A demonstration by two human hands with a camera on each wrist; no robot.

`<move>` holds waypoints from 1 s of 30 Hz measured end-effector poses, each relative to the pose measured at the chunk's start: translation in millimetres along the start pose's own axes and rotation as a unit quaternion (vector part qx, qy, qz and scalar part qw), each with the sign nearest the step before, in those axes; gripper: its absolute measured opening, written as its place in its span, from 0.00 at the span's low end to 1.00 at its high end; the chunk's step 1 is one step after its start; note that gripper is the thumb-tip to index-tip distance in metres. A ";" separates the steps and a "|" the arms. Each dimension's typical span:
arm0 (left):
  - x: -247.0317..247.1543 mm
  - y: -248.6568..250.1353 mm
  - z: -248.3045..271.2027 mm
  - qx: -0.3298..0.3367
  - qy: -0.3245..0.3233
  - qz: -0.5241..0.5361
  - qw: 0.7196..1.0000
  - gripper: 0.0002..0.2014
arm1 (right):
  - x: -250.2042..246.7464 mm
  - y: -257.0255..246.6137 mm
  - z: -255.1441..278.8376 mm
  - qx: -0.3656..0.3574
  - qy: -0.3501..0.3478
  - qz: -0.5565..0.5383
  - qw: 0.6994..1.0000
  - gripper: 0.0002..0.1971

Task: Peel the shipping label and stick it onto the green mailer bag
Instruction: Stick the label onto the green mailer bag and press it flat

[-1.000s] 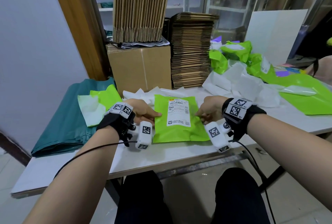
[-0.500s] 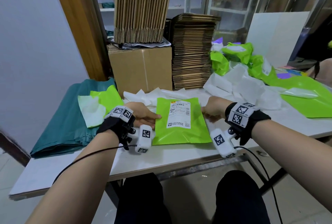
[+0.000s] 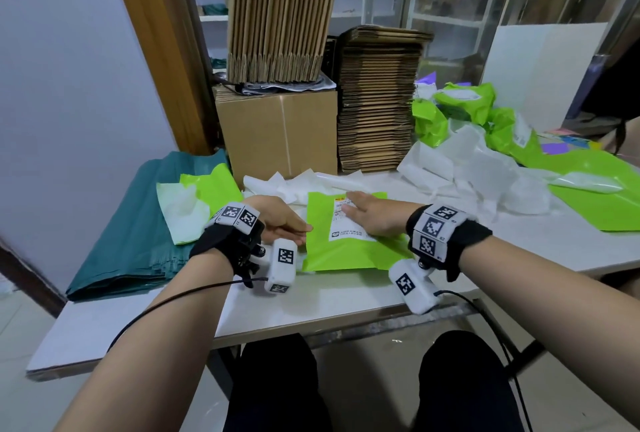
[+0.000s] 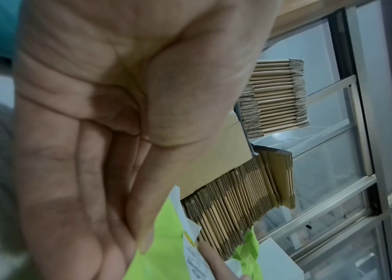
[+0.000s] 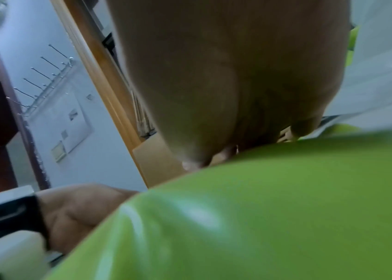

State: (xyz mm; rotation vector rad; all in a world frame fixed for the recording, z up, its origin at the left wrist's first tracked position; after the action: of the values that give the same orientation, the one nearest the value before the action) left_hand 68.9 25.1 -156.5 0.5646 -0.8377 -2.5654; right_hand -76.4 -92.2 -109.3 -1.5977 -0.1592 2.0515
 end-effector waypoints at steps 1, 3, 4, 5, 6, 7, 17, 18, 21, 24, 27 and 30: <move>0.6 1.2 0.4 0.002 0.002 -0.003 1.000 0.07 | -1.2 3.5 0.3 0.007 -0.002 -0.006 1.000 0.32; -0.3 4.3 -0.3 0.007 0.008 -0.008 1.000 0.12 | -3.4 9.5 0.5 0.020 -0.019 -0.006 1.000 0.32; -1.3 5.2 0.4 0.008 0.013 -0.008 1.000 0.16 | -4.4 12.0 0.2 0.031 -0.025 -0.002 0.999 0.32; -1.8 5.6 1.5 0.007 0.020 -0.008 1.000 0.19 | -5.4 16.9 -0.3 0.048 -0.029 0.002 0.998 0.33; -2.1 5.8 1.8 0.007 0.023 -0.010 1.000 0.21 | -7.6 21.2 0.7 0.069 -0.027 0.009 0.997 0.34; -1.0 5.9 3.4 0.007 0.021 -0.011 1.000 0.22 | -10.5 24.7 2.1 0.085 -0.017 0.015 0.996 0.34; 11.4 -2.0 15.4 -0.013 -0.031 -0.034 0.999 0.16 | -23.0 65.7 23.9 0.171 0.062 -0.231 0.956 0.08; 12.2 -2.0 15.8 -0.015 -0.034 -0.037 0.999 0.14 | -18.5 65.0 26.9 0.175 0.045 -0.235 0.955 0.10; 10.1 -1.2 15.3 -0.003 -0.018 -0.051 0.999 0.17 | -8.4 68.7 26.1 0.177 0.022 -0.242 0.954 0.07; 9.2 -4.5 11.5 -0.004 -0.021 -0.064 0.998 0.19 | -4.7 74.2 28.7 0.200 0.042 -0.262 0.943 0.06; 14.6 -6.6 13.5 -0.001 -0.047 -0.056 0.997 0.10 | -6.6 69.7 28.4 0.186 0.078 -0.290 0.935 0.13; 16.1 -3.6 14.3 0.010 -0.053 -0.049 0.997 0.06 | -15.8 60.1 29.1 0.156 0.105 -0.264 0.946 0.18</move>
State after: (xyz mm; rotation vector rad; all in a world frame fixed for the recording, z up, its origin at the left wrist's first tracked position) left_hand 47.5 26.9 -152.2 0.4900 -0.8938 -2.6994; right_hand -120.9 -144.4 -111.3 -1.3786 -0.1559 1.4092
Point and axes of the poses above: each hand's wrist, its own z-axis away from the middle knuckle, its own x-axis out of the palm, y = z × x, the point moved 7 cm from there along -z, towards the middle knuckle, and after that the axes turned 12 degrees about -x, right-handed, at the moved point
